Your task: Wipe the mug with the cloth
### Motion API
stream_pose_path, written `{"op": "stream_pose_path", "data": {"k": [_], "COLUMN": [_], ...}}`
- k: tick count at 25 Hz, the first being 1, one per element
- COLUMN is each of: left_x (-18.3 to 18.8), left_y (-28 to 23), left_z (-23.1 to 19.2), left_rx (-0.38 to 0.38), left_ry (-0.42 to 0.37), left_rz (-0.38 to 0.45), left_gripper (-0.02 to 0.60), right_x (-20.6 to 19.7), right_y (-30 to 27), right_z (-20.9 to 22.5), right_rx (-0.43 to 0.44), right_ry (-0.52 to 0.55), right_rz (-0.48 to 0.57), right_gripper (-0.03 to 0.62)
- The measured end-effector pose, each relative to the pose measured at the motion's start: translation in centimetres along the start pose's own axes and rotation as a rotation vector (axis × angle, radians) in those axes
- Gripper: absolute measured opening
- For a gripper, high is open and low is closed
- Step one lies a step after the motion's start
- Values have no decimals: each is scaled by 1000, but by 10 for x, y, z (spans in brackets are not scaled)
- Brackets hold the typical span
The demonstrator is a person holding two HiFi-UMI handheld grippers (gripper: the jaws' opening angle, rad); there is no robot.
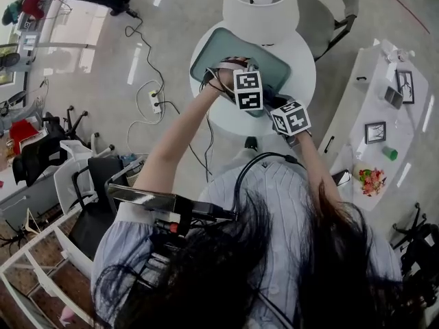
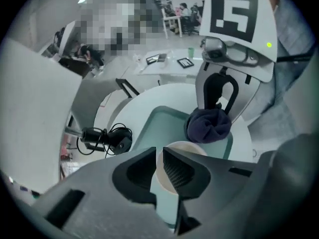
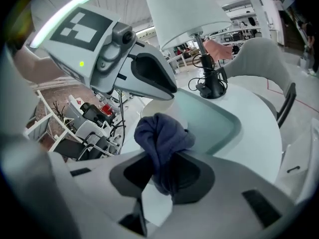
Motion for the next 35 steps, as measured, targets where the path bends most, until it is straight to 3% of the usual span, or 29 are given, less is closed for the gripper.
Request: {"op": "stream_pose_path", "data": {"k": [3,6,9,19,21,26,35], "left_x": [2,0,-1,-2,-2,-8,-28], "left_y": [0,4,-1,-19,-21,-21,-15], "left_z": [1,2,0,4,3,-5,-12], "left_rx": [-22,-53,-32,-54,-74,-186,-222], "left_ry": [-132,-200,-256,-311,-247,22,385], "left_rz": [-18,-27,-41,-73,-95,-131,-88], "left_gripper": [43,43,43,43,43,43,43], "right_x": [0,0,-1,2,2,4,8], "right_y": [-1,-2,-4,-6,-7,-8,-11], "right_z": [-1,-1,-1,1,1,5,3], "right_rx": [5,12,17,20,17,5,-19], "right_ry": [-12,-14,-15,-29,-30,-48,-50], "right_rz": [4,3,0,-3,-2,4,9], "right_gripper": [98,98,98,98,98,98,98]}}
Point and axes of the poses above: the fingertips, and each gripper's own axes: y backward along the fingers, z to its right, x out of its top, the point moved 6 cm from there along y, backward along the fingers, and after that the axes turned 9 degrees about y, right-handed, at the moved point
